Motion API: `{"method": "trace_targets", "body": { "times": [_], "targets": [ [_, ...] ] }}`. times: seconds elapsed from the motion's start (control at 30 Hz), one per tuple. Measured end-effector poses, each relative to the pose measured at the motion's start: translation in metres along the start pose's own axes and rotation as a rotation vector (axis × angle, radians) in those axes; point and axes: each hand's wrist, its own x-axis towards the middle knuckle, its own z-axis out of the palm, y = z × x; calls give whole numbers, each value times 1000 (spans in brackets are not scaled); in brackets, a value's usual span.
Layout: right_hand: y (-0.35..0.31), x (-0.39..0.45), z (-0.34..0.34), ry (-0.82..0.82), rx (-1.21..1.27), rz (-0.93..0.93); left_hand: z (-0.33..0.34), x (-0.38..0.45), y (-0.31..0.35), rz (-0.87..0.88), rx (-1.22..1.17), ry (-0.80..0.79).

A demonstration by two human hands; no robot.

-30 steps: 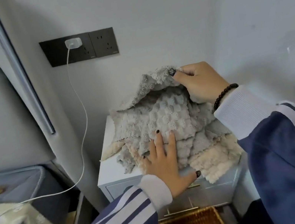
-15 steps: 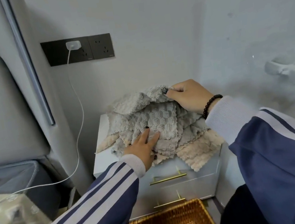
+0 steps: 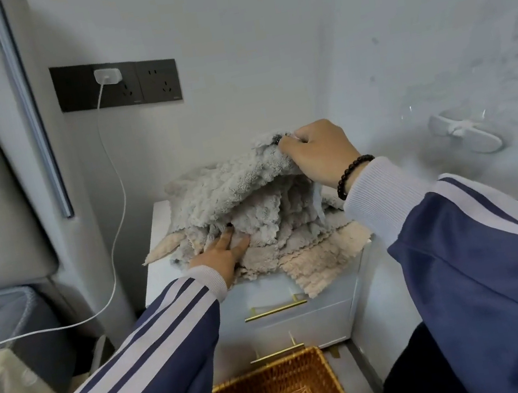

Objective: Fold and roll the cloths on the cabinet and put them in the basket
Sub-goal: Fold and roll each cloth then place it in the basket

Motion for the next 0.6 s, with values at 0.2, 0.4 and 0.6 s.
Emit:
{"method": "trace_targets", "body": {
  "times": [0.2,0.4,0.6],
  "targets": [
    [-12,5,0,85,30,12,8,1,-10,38,-264,72],
    [-23,21,-26,225,30,-89,-22,-1,-11,-162,-813,339],
    [-41,43,-51,347,88,-211,-43,2,-11,-239,-866,334]
  ]
}}
